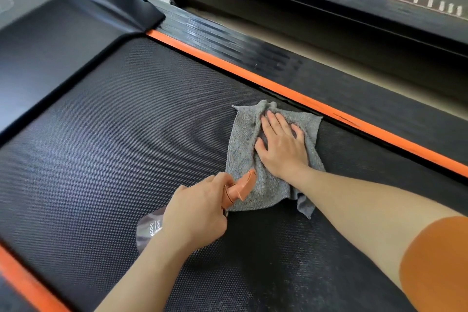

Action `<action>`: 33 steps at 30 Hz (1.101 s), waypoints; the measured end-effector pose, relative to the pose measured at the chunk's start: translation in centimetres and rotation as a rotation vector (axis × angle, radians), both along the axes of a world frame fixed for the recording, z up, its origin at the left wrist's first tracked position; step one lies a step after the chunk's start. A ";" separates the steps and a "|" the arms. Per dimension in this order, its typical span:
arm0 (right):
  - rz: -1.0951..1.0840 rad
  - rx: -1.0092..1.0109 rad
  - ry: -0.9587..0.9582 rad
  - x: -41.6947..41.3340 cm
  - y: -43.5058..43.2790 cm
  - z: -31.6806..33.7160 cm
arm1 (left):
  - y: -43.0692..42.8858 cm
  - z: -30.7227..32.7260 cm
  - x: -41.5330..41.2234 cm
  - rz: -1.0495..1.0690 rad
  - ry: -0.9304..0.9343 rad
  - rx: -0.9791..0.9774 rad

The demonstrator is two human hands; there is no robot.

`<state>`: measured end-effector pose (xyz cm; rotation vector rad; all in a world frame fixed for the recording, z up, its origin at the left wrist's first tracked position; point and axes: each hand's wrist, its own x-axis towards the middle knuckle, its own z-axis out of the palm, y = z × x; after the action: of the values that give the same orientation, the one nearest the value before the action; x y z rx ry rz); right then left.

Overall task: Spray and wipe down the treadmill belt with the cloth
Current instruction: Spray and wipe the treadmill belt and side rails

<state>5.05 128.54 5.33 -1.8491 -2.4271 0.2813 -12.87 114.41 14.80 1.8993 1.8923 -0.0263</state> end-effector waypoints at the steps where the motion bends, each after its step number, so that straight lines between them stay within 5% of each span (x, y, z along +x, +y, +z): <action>1: 0.001 0.003 0.000 0.0 0.0 0.0 | -0.2 0.1 -0.1 0.006 -0.013 0.027; 12: 0.000 -0.020 -0.062 -0.2 0.1 0.0 | -3.5 0.8 1.2 0.025 -0.147 0.116; 28: -0.060 -0.253 -0.086 -1.2 -6.1 2.0 | -8.1 0.5 0.8 0.141 -0.080 0.000; 33: -0.148 -0.171 0.385 1.7 -8.6 4.8 | -9.4 0.5 1.6 0.096 0.020 0.007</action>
<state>6.78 119.91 10.17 -1.8210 -2.0537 0.7751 -11.24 105.01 15.29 1.8167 1.9975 -0.0078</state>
